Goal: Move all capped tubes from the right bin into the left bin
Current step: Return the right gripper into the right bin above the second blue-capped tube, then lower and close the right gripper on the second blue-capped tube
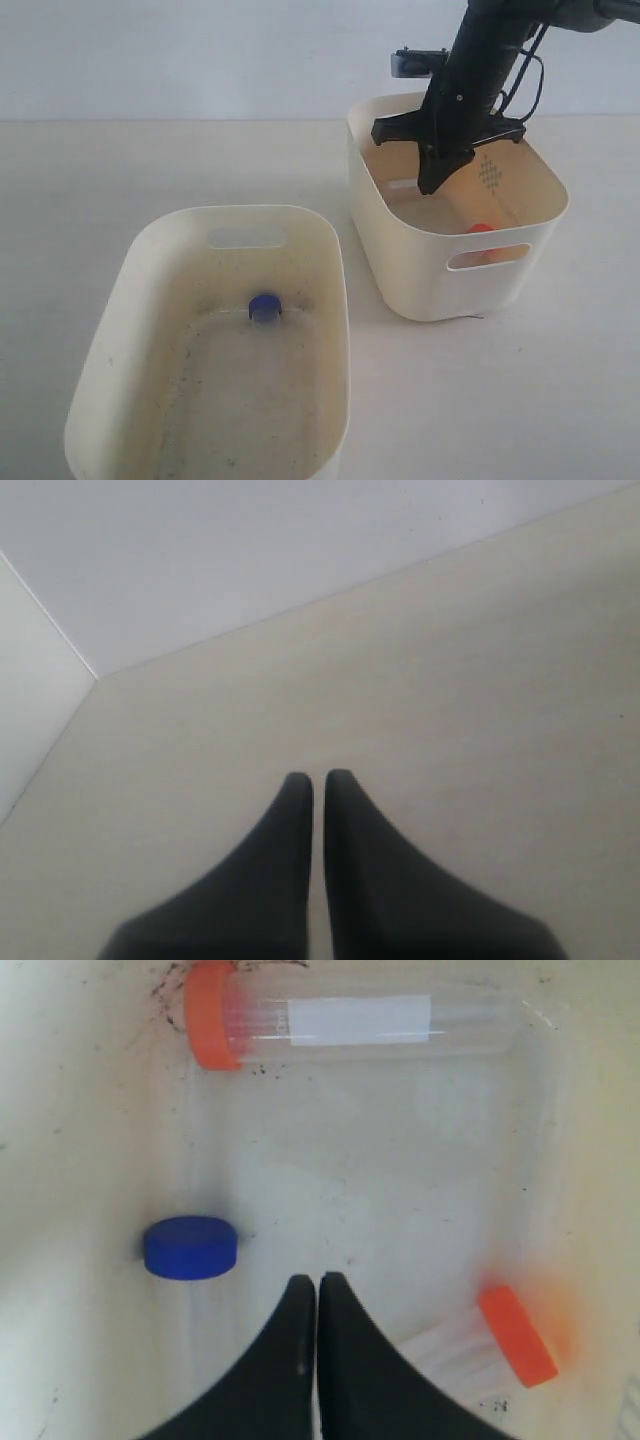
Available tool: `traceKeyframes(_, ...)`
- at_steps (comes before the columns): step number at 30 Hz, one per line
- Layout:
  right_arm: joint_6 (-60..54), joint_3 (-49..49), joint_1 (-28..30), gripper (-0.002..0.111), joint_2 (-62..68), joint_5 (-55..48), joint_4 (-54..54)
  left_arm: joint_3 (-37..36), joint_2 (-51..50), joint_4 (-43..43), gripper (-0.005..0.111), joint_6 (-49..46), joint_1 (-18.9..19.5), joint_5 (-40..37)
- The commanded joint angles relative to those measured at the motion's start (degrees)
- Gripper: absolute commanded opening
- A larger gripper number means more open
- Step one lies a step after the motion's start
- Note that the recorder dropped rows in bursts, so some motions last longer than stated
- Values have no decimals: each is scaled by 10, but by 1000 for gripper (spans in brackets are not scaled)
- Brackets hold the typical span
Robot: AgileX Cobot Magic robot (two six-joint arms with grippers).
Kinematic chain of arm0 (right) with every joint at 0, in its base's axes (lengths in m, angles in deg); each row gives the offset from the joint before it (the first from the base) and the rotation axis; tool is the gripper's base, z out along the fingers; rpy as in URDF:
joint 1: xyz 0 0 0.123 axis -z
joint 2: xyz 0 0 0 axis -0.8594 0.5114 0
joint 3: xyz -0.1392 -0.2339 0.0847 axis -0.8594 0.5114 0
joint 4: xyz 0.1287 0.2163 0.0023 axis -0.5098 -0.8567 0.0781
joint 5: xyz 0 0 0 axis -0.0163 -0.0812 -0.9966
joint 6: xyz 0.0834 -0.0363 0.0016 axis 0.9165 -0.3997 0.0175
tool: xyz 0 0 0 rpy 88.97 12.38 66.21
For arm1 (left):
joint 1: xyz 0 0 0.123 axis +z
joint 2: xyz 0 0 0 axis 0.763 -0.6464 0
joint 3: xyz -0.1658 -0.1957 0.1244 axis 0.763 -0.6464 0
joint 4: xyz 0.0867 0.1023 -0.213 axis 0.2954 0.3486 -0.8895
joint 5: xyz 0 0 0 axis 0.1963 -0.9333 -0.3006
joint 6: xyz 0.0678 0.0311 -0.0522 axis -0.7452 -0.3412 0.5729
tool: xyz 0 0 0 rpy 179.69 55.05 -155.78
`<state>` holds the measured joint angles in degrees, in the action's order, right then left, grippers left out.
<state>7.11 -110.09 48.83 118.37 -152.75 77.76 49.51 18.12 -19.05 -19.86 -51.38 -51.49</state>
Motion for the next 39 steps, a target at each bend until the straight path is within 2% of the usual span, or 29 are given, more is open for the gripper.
traceKeyframes(1, -4, -1, 1, 0, 16, -1, 4, 2, 0, -2, 4, 5, -2, 2)
traceKeyframes(10, -9, -1, -10, 0, 39, -1, -11, 2, 0, -2, 4, 5, -2, 2)
traceKeyframes(15, -14, -1, -10, 2, 41, -1, -59, 2, 0, -2, 4, 5, -2, 2)
traceKeyframes(19, -23, -1, -13, 20, 45, -1, -110, 2, 0, -2, 4, 5, -2, 2)
traceKeyframes(23, -24, -1, -16, 47, 47, -1, -116, 2, 0, -2, 4, 5, -2, 2)
traceKeyframes(25, -24, -1, -16, 50, 47, -1, -112, 2, 0, -2, 4, 5, -2, 2)
traceKeyframes(28, -15, -1, -16, 43, 47, -1, -97, 2, 0, -2, 4, 5, -2, 2)
traceKeyframes(34, -16, -7, -16, 5, 37, -1, -99, 2, 0, -2, 4, 5, -2, 2)
traceKeyframes(39, -19, -9, -16, 3, 16, -1, -97, 2, 0, -2, 4, 5, -2, 2)
